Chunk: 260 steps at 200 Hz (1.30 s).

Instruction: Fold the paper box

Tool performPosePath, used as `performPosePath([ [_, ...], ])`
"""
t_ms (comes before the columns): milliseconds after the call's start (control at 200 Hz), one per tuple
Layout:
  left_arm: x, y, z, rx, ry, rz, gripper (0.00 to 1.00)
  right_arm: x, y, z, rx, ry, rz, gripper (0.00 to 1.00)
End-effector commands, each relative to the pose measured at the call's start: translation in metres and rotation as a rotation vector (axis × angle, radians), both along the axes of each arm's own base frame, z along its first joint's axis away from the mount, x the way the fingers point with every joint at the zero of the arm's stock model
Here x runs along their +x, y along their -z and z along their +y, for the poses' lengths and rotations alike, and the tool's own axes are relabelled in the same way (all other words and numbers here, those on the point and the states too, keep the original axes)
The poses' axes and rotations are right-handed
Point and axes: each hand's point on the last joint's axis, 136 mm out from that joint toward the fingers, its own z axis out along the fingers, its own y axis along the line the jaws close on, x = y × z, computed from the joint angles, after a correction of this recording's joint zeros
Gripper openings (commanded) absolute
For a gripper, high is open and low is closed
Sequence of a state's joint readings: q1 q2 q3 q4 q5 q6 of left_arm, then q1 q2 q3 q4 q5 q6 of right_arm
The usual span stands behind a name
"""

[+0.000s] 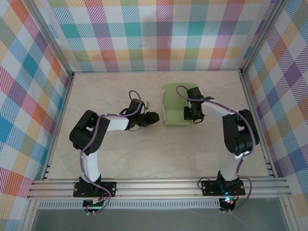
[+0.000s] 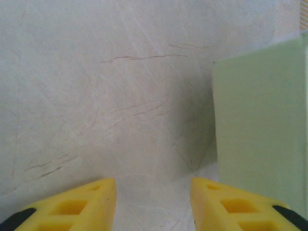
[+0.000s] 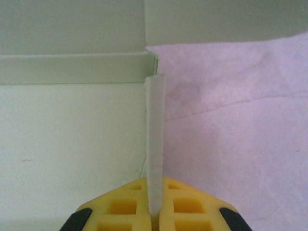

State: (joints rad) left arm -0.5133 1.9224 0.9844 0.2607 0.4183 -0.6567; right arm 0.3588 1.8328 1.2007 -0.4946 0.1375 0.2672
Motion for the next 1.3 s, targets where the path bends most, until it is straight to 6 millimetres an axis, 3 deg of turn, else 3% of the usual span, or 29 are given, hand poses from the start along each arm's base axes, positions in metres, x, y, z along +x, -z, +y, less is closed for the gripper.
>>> performPosePath([
  [0, -0.015, 0.016, 0.01, 0.063, -0.001, 0.035, 0.45, -0.017, 0.016, -0.02, -0.222, -0.024, 0.102, 0.0],
  [230, -0.012, 0.011, 0.04, 0.075, -0.071, 0.017, 0.44, -0.025, 0.033, -0.025, -0.489, -0.032, 0.17, 0.0],
  [480, -0.011, 0.006, 0.054, 0.087, -0.084, -0.001, 0.44, -0.034, 0.049, -0.025, -0.581, -0.03, 0.256, 0.0],
  [575, -0.011, 0.007, 0.053, 0.084, -0.081, 0.0, 0.44, -0.028, 0.037, -0.016, -0.509, -0.011, 0.195, 0.0],
  [745, -0.01, 0.004, 0.052, 0.077, -0.077, -0.004, 0.44, -0.012, 0.002, -0.003, -0.399, 0.01, 0.061, 0.26],
  [915, -0.011, 0.003, 0.052, 0.076, -0.079, -0.005, 0.44, -0.004, -0.02, 0.001, -0.361, 0.016, -0.014, 0.28],
  [1135, -0.01, 0.002, 0.05, 0.069, -0.072, -0.009, 0.44, -0.003, -0.026, -0.001, -0.312, 0.029, -0.029, 0.35],
  [1295, -0.01, -0.005, 0.046, 0.039, -0.054, -0.044, 0.45, 0.0, -0.032, 0.007, -0.149, 0.025, -0.05, 0.35],
])
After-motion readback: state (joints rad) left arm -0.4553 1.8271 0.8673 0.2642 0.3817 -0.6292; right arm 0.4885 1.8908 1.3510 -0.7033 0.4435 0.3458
